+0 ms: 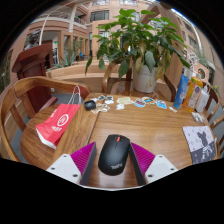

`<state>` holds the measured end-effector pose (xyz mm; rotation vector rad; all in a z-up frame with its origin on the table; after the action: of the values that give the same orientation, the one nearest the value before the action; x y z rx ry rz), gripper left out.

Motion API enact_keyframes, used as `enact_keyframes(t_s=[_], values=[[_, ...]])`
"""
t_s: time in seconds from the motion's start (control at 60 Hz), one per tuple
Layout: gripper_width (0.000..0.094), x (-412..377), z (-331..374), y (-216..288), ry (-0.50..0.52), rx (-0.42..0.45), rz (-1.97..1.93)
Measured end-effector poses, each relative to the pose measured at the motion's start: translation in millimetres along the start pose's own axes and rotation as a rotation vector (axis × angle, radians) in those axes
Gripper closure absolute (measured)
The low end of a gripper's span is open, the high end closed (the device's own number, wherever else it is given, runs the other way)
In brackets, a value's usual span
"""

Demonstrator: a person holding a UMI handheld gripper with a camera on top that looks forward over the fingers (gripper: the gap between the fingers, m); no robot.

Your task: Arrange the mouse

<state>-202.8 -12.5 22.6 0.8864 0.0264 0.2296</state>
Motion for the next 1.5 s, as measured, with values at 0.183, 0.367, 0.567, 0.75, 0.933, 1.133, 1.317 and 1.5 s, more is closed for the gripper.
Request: enact_keyframes(t_s=[0.183, 0.367, 0.567, 0.75, 0.933, 1.133, 1.317, 1.5], values=[[0.0525, -6.6, -6.7, 6.2, -0.010, 0.011, 0.007], [0.0611, -5.5, -5.7, 9.5, 0.033, 0.006, 0.022], [0.0610, 23.7, 108.1, 90.2, 0.181, 0.289, -0.024], [0.0611, 147.7, 194.6, 146.7, 0.127, 0.483, -0.066], [0.0612, 290.2, 142.7, 59.7, -0.088, 0.301, -0.016], [0.0588, 348.4, 76.2, -20.5, -0.153, 0.053, -0.023], [0.0527, 352.4, 52.0, -53.7, -0.122, -0.032, -0.056], [0.0364, 351.5, 57.6, -62.9, -0.122, -0.044, -0.066]])
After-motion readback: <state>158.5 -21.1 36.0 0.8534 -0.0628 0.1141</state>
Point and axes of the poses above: the point between the fingertips, and its own axes, seen from behind it with the camera up: x to the right, y up, z backward, against the way the camera looks, the point moved 6 cm from there along z, backward, against the way the camera looks, and after that the axes turned 4 degrees about z, right-handed, at the moved point
